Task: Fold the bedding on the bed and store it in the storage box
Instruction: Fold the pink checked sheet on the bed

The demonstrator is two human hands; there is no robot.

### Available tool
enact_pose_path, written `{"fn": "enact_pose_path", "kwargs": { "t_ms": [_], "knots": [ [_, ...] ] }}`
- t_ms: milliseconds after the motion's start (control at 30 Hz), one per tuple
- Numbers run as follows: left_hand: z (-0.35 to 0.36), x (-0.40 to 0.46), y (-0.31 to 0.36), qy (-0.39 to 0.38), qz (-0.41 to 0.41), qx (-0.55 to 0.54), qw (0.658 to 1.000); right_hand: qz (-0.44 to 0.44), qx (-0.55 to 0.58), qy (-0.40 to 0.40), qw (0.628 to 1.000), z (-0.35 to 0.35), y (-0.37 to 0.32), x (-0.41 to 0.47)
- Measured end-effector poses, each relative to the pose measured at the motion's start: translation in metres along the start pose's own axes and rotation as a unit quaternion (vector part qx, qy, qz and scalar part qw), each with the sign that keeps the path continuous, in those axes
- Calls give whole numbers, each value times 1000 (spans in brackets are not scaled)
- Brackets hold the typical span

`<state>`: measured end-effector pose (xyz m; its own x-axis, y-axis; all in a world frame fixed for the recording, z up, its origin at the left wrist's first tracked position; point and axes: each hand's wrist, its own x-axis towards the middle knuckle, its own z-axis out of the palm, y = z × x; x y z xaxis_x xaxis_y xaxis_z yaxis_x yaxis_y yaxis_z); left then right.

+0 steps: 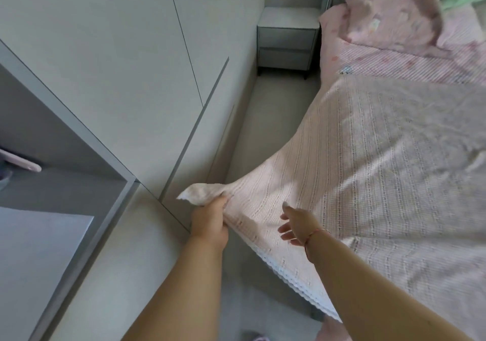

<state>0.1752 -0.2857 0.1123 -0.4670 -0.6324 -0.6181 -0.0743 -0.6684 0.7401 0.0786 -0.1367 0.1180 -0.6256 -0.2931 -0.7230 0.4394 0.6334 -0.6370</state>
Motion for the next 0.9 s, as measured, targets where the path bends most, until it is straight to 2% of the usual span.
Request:
{"fn": "enact_pose_path", "kwargs": {
  "t_ms": [67,167,267,333,433,533,667,767,900],
  "knots": [
    [17,-5,9,-16,9,-23,1000,-17,22,13,1000,-10,-8,-2],
    [38,-12,16,-50,-42,-105,992,-30,38,18,999,-25,-16,-6],
    [53,-21,18,-68,-70,-136,986,-38,62,19,997,-41,-25,-11],
    [59,-26,19,-101,-76,-119,985,-50,72,17,996,-49,-29,-13],
    [72,-40,23,-197,-106,-69,972,-76,90,15,993,-61,-40,-15],
    [89,-54,29,-216,-127,11,968,-117,115,19,986,-72,-58,-18],
    [101,-60,39,-200,-69,35,977,-209,138,20,968,-81,-88,-19],
    [104,-69,47,-214,-16,19,977,-252,132,-18,958,-81,-112,-15],
    [102,-89,61,-223,61,14,973,-288,73,-66,952,-82,-131,-10]
  ]
}}
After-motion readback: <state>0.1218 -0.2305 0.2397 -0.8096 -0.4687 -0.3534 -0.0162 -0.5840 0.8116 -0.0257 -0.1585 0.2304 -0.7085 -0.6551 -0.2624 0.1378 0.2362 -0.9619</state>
